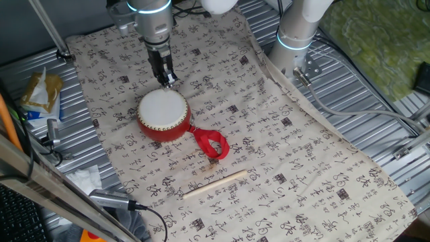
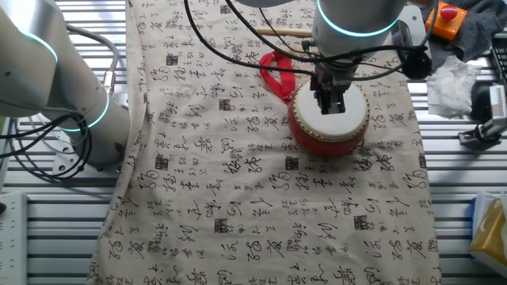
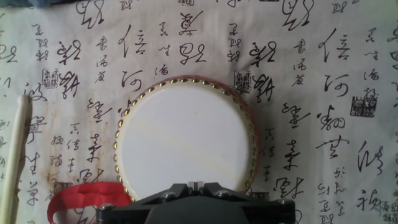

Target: Play the drum

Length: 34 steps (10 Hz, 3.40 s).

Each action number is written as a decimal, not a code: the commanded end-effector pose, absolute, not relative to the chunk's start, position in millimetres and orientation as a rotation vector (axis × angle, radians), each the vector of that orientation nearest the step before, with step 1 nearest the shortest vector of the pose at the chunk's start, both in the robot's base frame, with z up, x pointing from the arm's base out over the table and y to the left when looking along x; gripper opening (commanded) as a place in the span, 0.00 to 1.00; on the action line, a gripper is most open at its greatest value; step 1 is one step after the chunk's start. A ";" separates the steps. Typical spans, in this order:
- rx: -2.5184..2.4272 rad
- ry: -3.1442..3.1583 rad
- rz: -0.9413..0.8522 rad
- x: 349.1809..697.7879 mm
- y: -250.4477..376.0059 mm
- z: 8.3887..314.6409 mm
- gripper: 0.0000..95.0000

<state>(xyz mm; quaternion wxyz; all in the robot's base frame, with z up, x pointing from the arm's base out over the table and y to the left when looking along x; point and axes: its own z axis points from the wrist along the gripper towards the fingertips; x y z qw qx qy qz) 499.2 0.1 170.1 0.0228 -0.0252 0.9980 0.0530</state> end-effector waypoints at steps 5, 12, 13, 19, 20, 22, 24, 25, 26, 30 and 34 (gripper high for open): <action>-0.069 3.094 0.161 499.8 0.1 170.0 0.00; 0.026 3.083 0.164 509.0 28.5 162.1 0.00; 0.027 3.079 0.170 509.0 28.5 162.2 0.00; -0.016 3.083 0.148 508.3 28.1 164.1 0.00; -0.032 3.086 0.134 508.3 28.1 164.1 0.00; -0.050 3.106 0.058 508.2 28.1 164.1 0.00; -0.063 3.121 0.000 508.2 28.1 164.0 0.00; -0.071 3.123 -0.001 508.2 28.1 164.0 0.00; -0.076 3.122 0.000 508.1 28.1 164.0 0.00; -0.089 3.087 -0.040 508.1 28.1 163.9 0.00; -0.269 3.081 -0.033 508.1 28.1 163.9 0.00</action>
